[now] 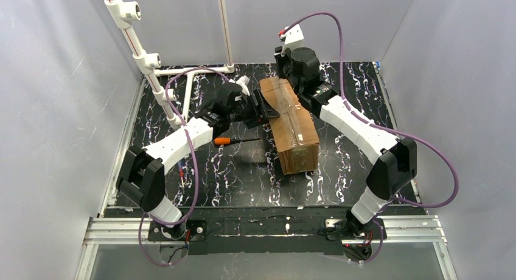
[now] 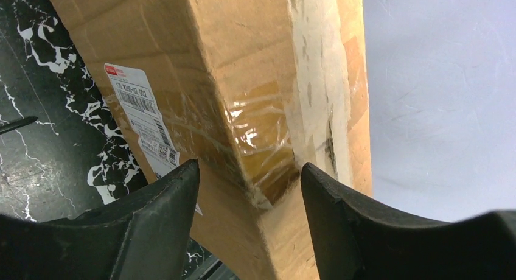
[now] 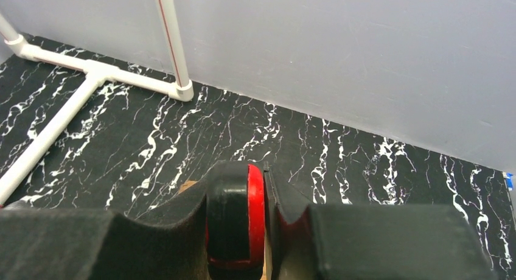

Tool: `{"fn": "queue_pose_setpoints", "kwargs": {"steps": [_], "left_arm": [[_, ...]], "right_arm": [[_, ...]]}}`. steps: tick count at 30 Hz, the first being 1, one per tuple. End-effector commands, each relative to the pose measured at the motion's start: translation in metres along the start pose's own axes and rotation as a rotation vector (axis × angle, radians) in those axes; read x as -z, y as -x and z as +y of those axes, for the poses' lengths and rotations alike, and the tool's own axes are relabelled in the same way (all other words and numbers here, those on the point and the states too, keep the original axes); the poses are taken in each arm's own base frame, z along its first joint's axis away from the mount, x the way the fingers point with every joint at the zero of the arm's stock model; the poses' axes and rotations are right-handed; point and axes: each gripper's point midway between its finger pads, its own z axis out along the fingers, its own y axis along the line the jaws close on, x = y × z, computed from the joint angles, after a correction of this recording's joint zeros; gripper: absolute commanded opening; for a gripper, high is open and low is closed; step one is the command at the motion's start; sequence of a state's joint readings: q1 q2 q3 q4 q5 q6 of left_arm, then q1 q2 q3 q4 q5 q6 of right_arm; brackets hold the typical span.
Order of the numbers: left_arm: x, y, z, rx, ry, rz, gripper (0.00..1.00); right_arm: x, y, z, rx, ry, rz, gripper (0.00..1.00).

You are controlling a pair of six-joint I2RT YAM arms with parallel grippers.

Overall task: Unpack the express box
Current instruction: Cut the express box at the center of the board.

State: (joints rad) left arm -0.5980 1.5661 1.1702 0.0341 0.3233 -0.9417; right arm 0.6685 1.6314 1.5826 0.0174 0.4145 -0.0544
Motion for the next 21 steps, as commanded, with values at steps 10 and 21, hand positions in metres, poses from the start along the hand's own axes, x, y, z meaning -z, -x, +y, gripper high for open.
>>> {"fn": "queue_pose_setpoints", "kwargs": {"steps": [10,21], "left_arm": [[0.012,0.074,-0.032,-0.1,-0.056,-0.086,0.66],[-0.037,0.104,-0.017,-0.038,0.004,-0.129,0.57]], "right_arm": [[0.009,0.028,-0.046,-0.107,-0.047,-0.096,0.01],[0.01,0.029,-0.045,-0.104,-0.036,-0.094,0.01]]}}
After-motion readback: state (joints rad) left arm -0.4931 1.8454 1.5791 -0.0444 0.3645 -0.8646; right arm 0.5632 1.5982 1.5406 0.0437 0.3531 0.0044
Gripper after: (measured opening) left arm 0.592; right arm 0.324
